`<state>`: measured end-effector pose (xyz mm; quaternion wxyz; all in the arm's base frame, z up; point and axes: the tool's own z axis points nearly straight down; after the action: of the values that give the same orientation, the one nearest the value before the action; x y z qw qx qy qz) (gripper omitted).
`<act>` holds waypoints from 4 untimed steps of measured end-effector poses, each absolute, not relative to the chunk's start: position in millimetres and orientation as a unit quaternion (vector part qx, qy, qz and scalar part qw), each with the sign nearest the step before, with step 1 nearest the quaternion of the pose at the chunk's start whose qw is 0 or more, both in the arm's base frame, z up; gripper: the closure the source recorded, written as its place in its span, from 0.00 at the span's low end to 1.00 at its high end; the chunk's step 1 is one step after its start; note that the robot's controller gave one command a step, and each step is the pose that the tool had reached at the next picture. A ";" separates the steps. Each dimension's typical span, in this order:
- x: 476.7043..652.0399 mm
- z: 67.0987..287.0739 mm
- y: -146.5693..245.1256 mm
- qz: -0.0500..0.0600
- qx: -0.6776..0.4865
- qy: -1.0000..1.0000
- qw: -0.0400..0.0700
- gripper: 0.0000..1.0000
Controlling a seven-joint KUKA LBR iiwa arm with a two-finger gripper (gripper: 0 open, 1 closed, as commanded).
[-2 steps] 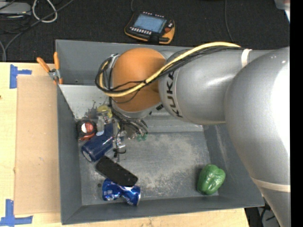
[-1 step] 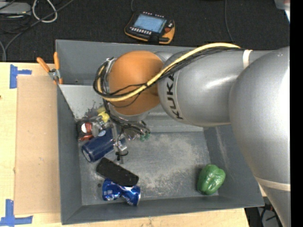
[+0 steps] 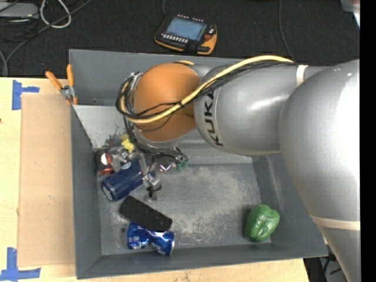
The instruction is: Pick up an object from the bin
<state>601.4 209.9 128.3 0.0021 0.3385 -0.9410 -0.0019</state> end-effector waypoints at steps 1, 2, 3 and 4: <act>621.9 69.3 228.3 -0.002 0.410 -0.912 -0.004 0.00; 622.0 75.6 229.3 -0.002 0.440 -0.898 -0.004 1.00; 622.0 75.6 229.3 -0.002 0.440 -0.898 -0.004 1.00; 620.7 86.0 228.4 -0.002 0.439 -0.898 -0.002 1.00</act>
Offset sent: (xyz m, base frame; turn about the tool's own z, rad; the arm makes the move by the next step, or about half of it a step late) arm 0.0164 0.0199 -0.0583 -0.2289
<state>620.7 228.4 86.0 -0.0018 0.4391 -0.8984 -0.0018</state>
